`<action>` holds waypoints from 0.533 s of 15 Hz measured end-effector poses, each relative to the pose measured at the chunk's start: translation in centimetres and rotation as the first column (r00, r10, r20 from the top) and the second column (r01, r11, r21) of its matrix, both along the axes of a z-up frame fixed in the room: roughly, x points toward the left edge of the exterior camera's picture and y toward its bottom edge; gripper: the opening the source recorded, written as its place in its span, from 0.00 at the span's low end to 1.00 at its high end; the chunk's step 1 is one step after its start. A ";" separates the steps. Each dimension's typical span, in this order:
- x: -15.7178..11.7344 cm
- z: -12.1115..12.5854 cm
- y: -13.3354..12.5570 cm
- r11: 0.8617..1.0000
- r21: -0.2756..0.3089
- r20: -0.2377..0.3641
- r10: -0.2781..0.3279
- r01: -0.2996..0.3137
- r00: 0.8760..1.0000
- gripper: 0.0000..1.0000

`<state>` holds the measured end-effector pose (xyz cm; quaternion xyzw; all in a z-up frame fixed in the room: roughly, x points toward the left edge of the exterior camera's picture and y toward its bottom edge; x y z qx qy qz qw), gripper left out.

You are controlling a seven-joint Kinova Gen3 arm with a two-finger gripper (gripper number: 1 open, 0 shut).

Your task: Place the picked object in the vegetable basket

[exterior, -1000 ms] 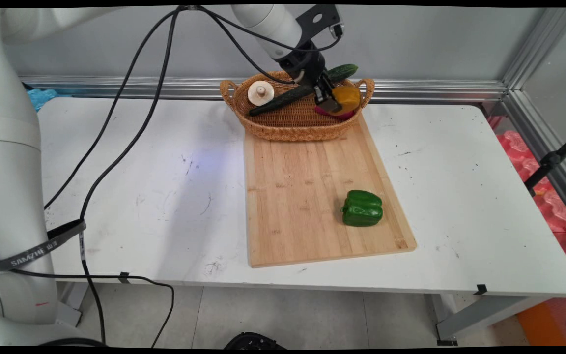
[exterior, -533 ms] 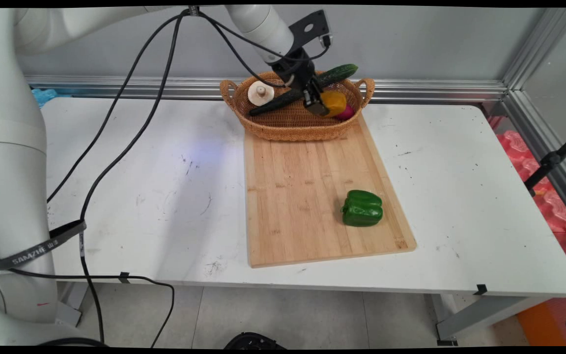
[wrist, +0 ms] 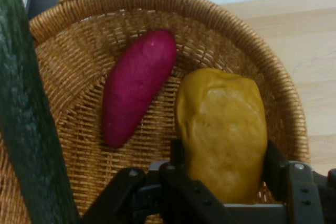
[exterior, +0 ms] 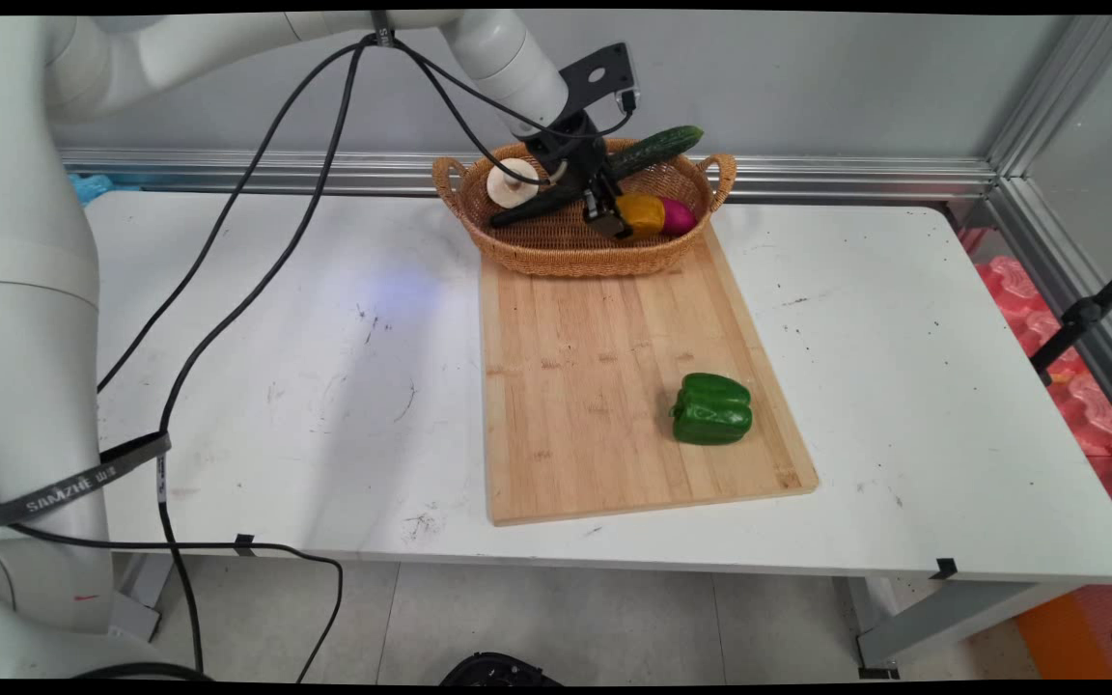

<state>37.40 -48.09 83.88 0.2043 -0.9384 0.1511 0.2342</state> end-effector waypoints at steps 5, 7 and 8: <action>0.1 -0.9 -0.4 1.000 0.005 -0.007 0.002 -0.002 1.000 1.00; 0.1 -1.1 -0.6 1.000 0.007 -0.012 0.002 -0.002 1.000 1.00; 0.1 -1.2 -0.6 1.000 0.007 -0.013 0.003 -0.003 1.000 1.00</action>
